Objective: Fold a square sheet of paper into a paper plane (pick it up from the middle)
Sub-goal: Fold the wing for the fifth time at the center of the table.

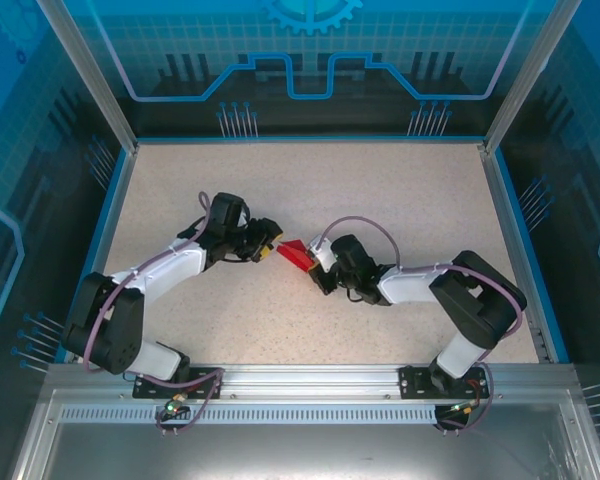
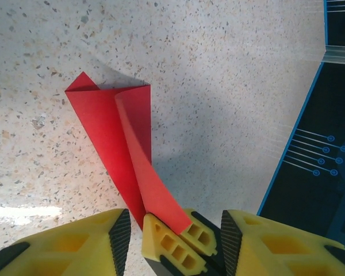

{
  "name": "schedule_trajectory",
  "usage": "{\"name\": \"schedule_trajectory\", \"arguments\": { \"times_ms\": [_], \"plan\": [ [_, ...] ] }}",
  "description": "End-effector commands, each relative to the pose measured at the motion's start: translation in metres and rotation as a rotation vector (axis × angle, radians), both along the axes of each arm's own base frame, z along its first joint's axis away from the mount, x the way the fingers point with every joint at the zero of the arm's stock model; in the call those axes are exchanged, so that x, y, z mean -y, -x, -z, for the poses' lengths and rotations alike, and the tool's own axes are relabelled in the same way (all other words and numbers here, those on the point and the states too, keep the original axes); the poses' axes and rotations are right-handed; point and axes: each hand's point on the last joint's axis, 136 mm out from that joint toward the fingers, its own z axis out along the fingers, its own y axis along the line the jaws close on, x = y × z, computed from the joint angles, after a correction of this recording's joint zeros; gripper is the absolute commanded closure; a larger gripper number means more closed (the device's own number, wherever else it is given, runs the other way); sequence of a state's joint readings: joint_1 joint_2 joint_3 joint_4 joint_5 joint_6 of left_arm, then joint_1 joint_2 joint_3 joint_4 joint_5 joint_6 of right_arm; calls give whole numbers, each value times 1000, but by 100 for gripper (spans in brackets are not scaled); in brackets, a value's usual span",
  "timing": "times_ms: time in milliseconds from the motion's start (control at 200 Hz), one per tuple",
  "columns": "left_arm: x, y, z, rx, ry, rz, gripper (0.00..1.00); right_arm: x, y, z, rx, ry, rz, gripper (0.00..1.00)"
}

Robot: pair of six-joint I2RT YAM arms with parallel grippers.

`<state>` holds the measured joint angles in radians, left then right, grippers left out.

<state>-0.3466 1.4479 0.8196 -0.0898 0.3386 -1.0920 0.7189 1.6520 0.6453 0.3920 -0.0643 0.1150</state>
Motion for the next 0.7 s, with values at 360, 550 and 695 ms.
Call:
{"name": "schedule_trajectory", "arguments": {
  "times_ms": [360, 550, 695],
  "plan": [
    [35, 21, 24, 69, 73, 118, 61, -11, 2, -17, -410, -363, 14, 90],
    [47, 19, 30, 82, 87, 148, 64, -9, 1, -15, -525, -451, 24, 89],
    [55, 19, 35, 91, 85, 174, 68, -6, 2, -8, -580, -471, 33, 89]
  ]
}}
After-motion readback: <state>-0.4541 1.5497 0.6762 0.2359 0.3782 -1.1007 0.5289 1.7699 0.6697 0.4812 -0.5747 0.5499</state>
